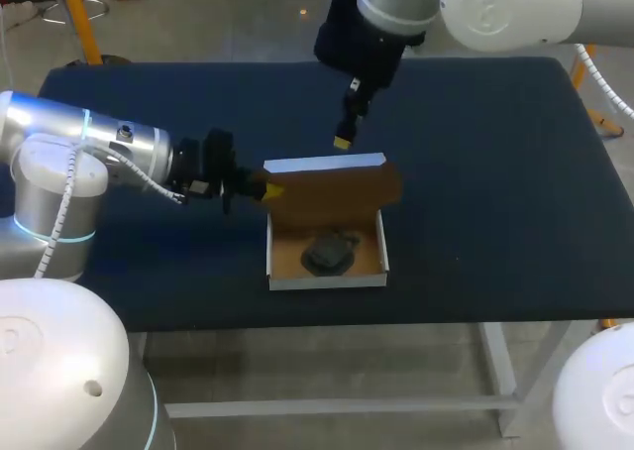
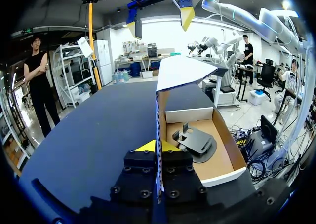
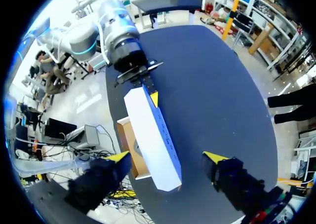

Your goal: Assemble the packaging by folding the flat box into shape, placing the metal phone stand inside, and closing the box properly

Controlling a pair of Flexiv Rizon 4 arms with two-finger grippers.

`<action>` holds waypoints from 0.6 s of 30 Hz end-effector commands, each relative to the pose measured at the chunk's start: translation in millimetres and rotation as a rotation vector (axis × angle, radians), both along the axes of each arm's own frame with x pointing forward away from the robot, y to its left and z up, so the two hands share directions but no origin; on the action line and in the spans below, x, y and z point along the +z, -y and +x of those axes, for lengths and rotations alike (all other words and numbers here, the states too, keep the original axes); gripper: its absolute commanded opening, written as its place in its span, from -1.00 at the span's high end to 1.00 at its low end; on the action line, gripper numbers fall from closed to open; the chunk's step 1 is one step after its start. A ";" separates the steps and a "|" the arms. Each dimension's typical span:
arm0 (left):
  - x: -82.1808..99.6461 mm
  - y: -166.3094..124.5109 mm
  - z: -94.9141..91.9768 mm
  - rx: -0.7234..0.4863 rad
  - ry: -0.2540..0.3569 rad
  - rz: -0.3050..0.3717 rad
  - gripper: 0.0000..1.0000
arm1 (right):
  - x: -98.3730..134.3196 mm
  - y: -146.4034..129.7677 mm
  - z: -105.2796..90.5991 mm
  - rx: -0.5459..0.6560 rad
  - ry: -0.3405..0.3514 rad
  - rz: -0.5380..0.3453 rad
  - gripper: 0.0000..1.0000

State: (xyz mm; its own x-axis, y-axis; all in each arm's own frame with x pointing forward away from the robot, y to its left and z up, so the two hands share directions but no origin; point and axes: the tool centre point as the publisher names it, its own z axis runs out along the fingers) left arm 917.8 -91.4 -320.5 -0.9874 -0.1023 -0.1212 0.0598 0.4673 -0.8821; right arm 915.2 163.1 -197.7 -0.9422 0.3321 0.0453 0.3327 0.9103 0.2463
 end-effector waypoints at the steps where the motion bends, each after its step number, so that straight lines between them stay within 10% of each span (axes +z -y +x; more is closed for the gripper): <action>1: -5.0 4.2 4.1 0.023 0.044 0.023 1.00 | 0.0 3.7 -1.3 -0.019 -0.010 -0.025 -1.00; 18: -5.0 2.9 -6.7 0.033 0.208 0.029 1.00 | -5.6 25.7 -5.8 -0.264 -0.060 -0.089 -1.00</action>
State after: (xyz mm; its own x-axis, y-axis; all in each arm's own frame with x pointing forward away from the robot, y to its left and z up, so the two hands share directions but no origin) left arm 915.6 -96.7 -324.6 -0.9415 -0.1173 -0.3159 0.2187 0.5005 -0.8376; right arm 911.0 140.0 -205.3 -0.8194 0.5707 0.0544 0.5722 0.8082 0.1392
